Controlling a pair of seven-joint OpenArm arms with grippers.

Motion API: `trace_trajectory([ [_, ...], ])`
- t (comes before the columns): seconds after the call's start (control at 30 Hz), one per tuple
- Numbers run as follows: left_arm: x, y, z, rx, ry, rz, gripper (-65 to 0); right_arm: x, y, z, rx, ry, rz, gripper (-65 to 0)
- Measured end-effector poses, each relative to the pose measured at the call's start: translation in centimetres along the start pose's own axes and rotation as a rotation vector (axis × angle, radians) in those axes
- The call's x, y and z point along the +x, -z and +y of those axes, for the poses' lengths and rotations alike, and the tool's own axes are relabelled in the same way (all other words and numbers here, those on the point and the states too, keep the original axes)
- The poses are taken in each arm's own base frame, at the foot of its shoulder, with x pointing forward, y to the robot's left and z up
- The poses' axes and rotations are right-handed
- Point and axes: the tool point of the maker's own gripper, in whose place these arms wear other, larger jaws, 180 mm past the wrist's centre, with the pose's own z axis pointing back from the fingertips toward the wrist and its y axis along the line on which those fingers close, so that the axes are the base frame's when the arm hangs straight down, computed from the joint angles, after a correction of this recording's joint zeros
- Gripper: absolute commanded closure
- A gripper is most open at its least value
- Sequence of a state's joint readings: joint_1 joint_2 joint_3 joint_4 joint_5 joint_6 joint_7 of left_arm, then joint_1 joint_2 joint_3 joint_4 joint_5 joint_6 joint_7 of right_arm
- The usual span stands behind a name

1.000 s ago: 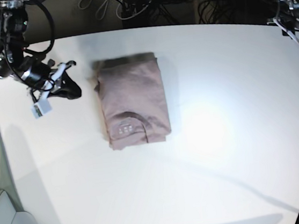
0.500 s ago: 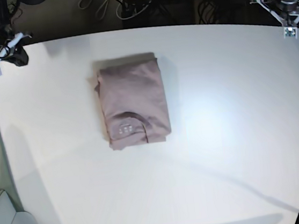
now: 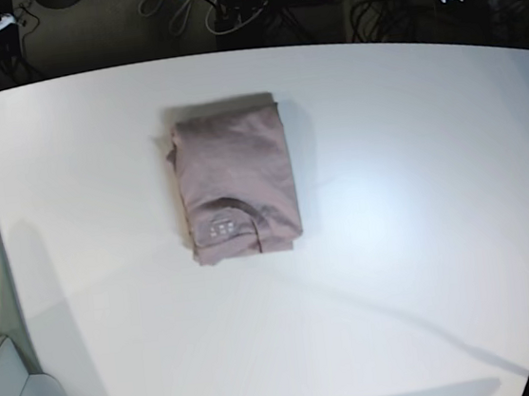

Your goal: Layout the t-shirt on the table in an organized manner, then fold the t-shirt properly

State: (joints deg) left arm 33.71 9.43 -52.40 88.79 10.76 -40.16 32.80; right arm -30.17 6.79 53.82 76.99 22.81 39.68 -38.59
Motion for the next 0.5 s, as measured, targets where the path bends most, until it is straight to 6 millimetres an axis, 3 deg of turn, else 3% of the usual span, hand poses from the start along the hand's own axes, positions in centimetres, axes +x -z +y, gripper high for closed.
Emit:
trace_trajectory([
  [0.13, -2.0, 1.2, -1.2, -0.054, -0.068, -0.013, -0.2, -2.9, 0.9, -0.7, -0.011, 0.049, 0.044, 0.0],
  [0.27, -2.8, 3.3, -3.3, -0.119, -0.146, -0.028, -0.2, -4.8, 1.5, -0.6, -0.018, 0.063, 0.083, 0.0],
  [0.43, -5.9, 5.2, -6.4, -0.201, -0.258, -0.002, -0.2, -8.3, 3.1, 3.4, 0.009, 0.025, 0.124, 0.0],
  [0.5, -7.1, 5.5, -6.5, -0.207, -0.274, 0.012, -0.2, -9.9, 3.6, 5.7, 0.040, -0.005, 0.150, 0.0],
])
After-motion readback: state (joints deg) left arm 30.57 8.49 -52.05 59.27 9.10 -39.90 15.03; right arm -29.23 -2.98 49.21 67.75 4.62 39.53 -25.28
